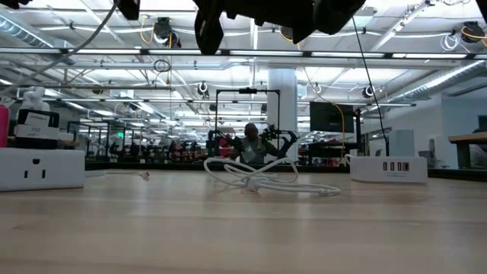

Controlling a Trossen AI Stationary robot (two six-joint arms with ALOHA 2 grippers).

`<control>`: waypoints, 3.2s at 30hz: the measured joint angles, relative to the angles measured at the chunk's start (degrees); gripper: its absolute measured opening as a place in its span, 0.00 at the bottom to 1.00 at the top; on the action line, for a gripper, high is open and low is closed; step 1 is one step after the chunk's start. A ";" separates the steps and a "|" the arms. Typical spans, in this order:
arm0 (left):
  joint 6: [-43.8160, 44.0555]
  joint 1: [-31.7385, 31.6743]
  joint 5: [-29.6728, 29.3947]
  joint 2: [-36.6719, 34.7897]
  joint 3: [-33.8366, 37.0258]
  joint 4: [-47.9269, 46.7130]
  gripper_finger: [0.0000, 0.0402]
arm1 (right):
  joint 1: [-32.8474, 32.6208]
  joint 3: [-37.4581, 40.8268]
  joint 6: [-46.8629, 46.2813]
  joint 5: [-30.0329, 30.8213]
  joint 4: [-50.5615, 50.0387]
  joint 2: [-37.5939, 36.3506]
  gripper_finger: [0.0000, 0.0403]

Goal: Insert USB
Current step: Insert the top right white cable charger into the black adapter charger

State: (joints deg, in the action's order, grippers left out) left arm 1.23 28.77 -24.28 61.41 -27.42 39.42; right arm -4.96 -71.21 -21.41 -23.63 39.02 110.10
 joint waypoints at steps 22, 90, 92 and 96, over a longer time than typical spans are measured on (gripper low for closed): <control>3.86 0.35 -19.74 -1.38 -0.11 5.21 0.02 | -0.59 0.01 6.03 26.19 -24.77 -12.74 0.32; 18.39 8.02 -16.80 -4.98 -6.65 -38.72 0.41 | -4.73 -6.91 8.25 31.16 -20.30 -3.07 0.00; 20.53 9.20 -14.27 -6.13 -6.86 -39.93 0.41 | -4.67 -7.01 9.07 31.11 -20.05 -3.84 0.00; 20.96 13.17 -11.53 -6.93 -7.14 -40.66 0.41 | -4.09 -6.94 10.69 30.69 -22.45 -4.76 0.00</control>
State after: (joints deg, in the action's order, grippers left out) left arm 22.19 41.94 -35.81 54.48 -34.56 -1.24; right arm -9.05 -78.15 -10.73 7.06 16.57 105.34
